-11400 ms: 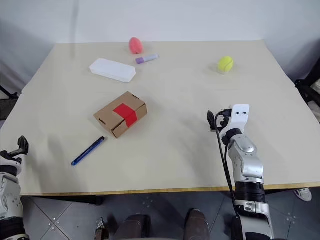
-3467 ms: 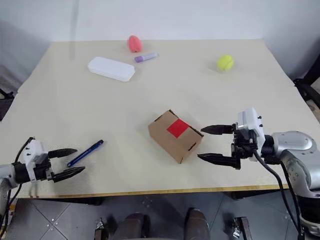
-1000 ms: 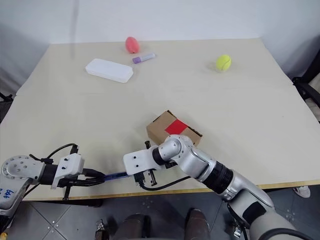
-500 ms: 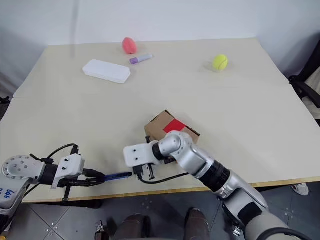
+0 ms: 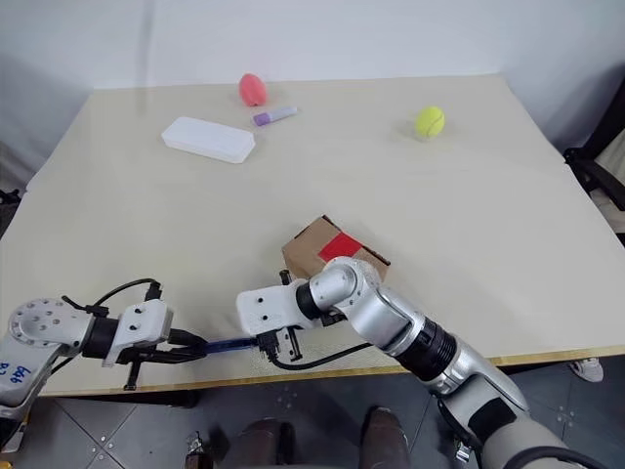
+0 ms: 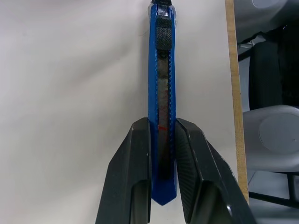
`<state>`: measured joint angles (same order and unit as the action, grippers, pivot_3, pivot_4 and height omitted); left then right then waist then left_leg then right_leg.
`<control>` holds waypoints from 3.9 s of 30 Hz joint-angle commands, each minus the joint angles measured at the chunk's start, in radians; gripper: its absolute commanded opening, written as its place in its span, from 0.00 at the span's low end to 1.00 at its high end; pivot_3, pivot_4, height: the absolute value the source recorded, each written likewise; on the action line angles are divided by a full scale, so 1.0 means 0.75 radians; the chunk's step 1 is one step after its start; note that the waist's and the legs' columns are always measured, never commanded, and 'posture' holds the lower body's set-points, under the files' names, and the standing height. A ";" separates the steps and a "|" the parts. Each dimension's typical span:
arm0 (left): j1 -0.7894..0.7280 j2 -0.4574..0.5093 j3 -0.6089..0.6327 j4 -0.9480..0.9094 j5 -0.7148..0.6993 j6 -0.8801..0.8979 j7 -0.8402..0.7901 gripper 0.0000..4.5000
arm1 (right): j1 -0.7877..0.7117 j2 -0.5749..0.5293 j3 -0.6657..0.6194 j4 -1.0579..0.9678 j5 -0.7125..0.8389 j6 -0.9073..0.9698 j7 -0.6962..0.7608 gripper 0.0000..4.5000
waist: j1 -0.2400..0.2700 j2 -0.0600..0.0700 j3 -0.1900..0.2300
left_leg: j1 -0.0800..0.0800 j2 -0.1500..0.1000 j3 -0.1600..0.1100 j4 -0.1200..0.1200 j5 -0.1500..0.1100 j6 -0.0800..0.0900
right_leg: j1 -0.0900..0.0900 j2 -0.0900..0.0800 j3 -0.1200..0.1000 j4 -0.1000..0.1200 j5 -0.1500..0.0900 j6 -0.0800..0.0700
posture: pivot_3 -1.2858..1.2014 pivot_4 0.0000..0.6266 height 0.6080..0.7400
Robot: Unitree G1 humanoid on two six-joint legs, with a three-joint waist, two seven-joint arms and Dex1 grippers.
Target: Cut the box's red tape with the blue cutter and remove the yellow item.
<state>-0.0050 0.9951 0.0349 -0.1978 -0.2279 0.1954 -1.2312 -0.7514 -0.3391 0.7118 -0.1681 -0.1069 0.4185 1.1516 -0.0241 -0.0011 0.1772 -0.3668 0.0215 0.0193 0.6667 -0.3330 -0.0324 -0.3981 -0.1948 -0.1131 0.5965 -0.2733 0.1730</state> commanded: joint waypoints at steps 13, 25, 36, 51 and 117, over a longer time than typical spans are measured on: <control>-0.011 -0.008 -0.121 -0.038 0.071 0.116 0.039 0.09 | 0.021 0.111 0.102 0.267 -0.089 -0.218 -0.019 0.01 | 0.000 0.011 -0.008 | 0.006 0.000 0.000 -0.001 0.000 0.000 | 0.005 0.000 0.000 0.000 0.000 0.000 | 0.52 0.24 1.00; -0.040 -0.033 -0.132 -0.018 0.078 0.105 0.040 0.09 | -0.013 0.242 0.076 0.399 -0.100 -0.265 -0.039 0.01 | -0.001 0.020 -0.014 | 0.013 0.000 0.002 -0.003 0.000 0.000 | 0.009 0.000 0.003 0.002 0.000 0.000 | 0.52 0.24 1.00; -0.011 -0.131 0.019 0.003 -0.015 0.010 0.091 0.09 | -0.032 0.191 -0.243 0.077 0.145 0.142 -0.005 0.01 | 0.019 0.019 -0.013 | 0.011 0.000 0.003 -0.001 0.000 0.000 | 0.007 0.000 0.004 0.001 0.000 0.000 | 0.52 0.24 1.00; -0.171 -0.347 0.268 0.195 -0.087 -0.403 0.298 0.09 | -0.465 -0.112 -0.768 -0.014 0.634 1.083 -0.074 1.00 | 0.004 0.011 -0.009 | -0.005 0.012 0.005 -0.003 -0.004 -0.006 | -0.011 0.013 0.003 -0.002 0.002 -0.005 | 0.52 0.24 1.00; -0.601 -0.504 0.116 0.572 0.041 -0.540 0.570 0.84 | -0.786 -0.049 -0.721 0.629 0.762 1.178 -0.285 0.04 | -0.023 0.006 -0.007 | -0.006 0.012 0.008 -0.002 -0.004 -0.006 | -0.014 0.012 0.003 -0.003 0.003 -0.004 | 0.52 0.24 1.00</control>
<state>-0.4550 0.6107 0.1017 0.2660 -0.1727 -0.2103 -0.8032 -1.3319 -0.3726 0.2004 0.3427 0.4429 1.2969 0.9428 -0.0414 0.0033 0.1722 -0.3715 0.0306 0.0257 0.6652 -0.3362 -0.0366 -0.4084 -0.1856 -0.1112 0.5945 -0.2712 0.1702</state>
